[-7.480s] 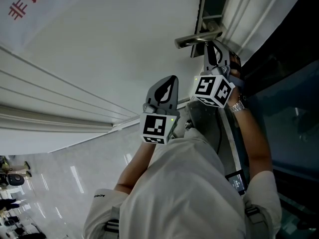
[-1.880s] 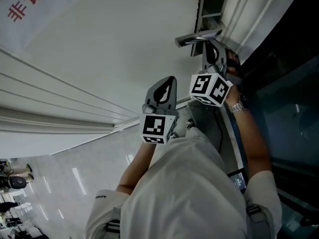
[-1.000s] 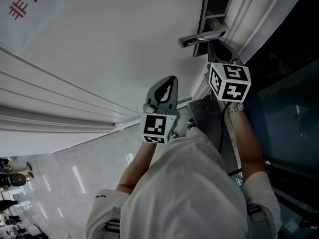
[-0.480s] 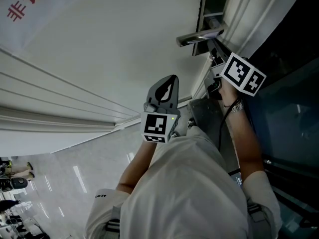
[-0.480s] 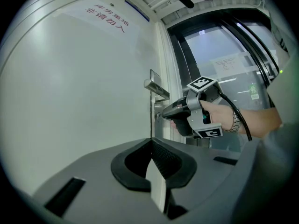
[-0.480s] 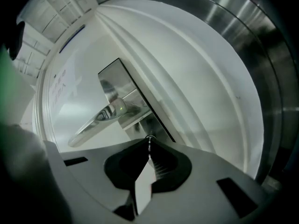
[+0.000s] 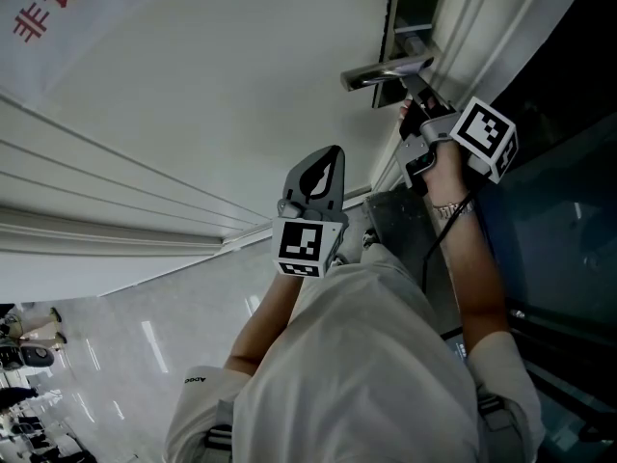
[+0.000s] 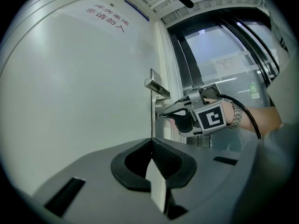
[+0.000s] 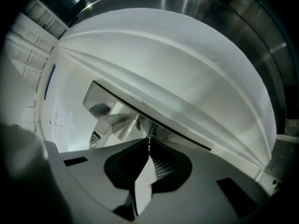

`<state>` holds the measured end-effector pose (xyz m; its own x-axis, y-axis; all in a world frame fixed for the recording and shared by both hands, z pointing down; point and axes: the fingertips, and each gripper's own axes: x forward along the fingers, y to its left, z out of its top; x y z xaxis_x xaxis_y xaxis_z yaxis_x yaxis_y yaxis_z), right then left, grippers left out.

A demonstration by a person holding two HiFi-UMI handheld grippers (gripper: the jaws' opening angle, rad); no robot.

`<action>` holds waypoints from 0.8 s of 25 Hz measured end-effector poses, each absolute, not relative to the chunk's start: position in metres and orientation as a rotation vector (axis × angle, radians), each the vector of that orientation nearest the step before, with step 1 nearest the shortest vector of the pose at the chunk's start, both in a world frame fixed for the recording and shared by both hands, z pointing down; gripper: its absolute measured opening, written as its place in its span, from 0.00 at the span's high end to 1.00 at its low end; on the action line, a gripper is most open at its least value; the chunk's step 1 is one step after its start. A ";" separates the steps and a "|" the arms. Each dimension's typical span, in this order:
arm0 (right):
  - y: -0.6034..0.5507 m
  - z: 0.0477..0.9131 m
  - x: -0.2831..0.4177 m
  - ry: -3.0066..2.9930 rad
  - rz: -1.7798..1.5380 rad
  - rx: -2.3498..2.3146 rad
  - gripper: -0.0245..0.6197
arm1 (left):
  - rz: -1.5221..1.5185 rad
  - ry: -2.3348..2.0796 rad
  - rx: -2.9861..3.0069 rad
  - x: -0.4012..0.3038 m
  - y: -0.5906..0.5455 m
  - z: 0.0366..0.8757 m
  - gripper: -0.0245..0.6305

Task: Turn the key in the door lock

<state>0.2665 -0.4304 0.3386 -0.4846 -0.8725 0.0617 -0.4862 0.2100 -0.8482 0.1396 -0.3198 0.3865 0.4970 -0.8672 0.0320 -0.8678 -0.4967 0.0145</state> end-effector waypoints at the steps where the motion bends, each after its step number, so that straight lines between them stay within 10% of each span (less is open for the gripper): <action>1: -0.431 0.339 0.267 2.040 -1.209 -1.247 0.94 | 0.031 -1.561 2.693 0.140 -0.320 0.387 0.95; 20: -0.428 0.341 0.265 2.063 -1.213 -1.170 0.90 | 0.022 -1.554 2.688 0.138 -0.322 0.388 0.95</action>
<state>0.2651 -0.4279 0.3415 -0.5241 -0.8514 0.0214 -0.4328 0.2446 -0.8676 0.1378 -0.3224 0.3883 0.4993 -0.8659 0.0303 -0.8664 -0.4987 0.0247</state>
